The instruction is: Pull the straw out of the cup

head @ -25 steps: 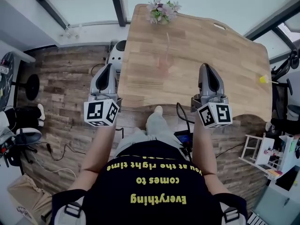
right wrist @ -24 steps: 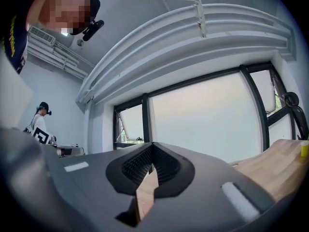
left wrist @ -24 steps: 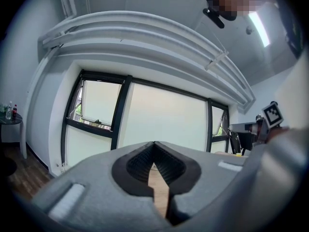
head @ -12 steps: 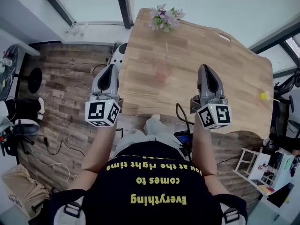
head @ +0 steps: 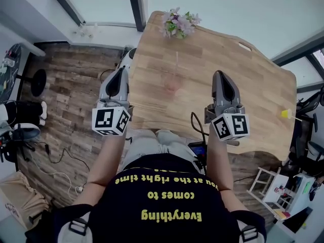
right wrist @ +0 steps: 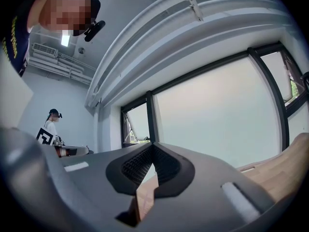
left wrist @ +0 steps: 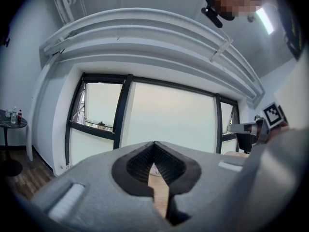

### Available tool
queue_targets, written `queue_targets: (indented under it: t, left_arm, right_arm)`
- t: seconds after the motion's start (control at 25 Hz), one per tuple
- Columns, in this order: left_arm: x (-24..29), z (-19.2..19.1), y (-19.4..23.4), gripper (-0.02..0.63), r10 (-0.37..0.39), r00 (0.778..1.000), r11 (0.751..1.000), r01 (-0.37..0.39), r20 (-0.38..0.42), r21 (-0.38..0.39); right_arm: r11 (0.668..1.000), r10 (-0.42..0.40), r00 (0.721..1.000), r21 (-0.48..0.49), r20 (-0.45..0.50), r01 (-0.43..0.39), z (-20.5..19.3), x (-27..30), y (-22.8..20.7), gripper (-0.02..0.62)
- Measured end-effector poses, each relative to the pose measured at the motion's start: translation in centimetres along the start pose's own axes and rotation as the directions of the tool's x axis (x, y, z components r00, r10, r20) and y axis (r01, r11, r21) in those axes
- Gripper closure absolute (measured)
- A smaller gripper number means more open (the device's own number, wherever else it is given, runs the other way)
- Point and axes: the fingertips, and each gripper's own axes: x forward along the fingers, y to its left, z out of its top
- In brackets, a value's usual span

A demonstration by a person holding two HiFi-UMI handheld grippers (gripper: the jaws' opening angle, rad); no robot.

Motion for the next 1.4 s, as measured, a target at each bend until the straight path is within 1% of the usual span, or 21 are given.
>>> queue_targets:
  t: [0.32,0.48,0.72,0.92,1.0,1.16,1.32,1.4]
  left_arm:
    - [1.8,-0.2,-0.4,0.606,-0.004,1.0,1.0,0.004,-0.006,-0.005]
    - [2.7,-0.5,-0.3,0.606,-0.014,1.0,1.0,0.013,-0.017,-0.011]
    - [3.8,-0.8,0.1,0.606,-0.05,0.998,0.999,0.049,-0.032,-0.014]
    - [4.8,-1.2,0.5,0.606,-0.082,0.995,0.997,0.081,-0.048,-0.017]
    - [5.2,-1.6,0.6,0.606,-0.094,0.994,0.995,0.093,-0.055,-0.022]
    - [6.1,-2.2,0.5,0.606,-0.114,0.991,0.993,0.113,-0.064,-0.026]
    - [6.9,-3.3,0.4,0.606,-0.133,0.988,0.991,0.131,-0.074,-0.034]
    - [7.3,-3.8,0.3,0.606,-0.146,0.986,0.989,0.143,-0.083,-0.039]
  right_arm:
    - [1.0,0.018,1.0,0.013,-0.014,-0.018,-0.6,1.2,-0.8,0.589]
    - [0.999,0.027,0.999,0.018,-0.04,-0.027,-1.2,1.8,-0.7,0.589]
    - [1.0,0.022,0.997,0.012,-0.072,-0.021,-2.0,2.8,-0.2,0.588]
    - [1.0,0.009,0.995,0.028,-0.1,-0.006,-2.9,3.6,0.0,0.586]
    - [0.999,0.007,0.993,0.04,-0.118,-0.002,-3.7,3.9,0.0,0.515]
    - [0.999,0.005,0.99,0.05,-0.141,0.002,-4.9,4.5,0.0,0.514]
    - [0.997,0.028,0.983,0.073,-0.181,-0.015,-6.6,5.2,0.4,0.485]
    - [0.997,0.03,0.98,0.077,-0.198,-0.015,-7.4,5.5,0.6,0.485]
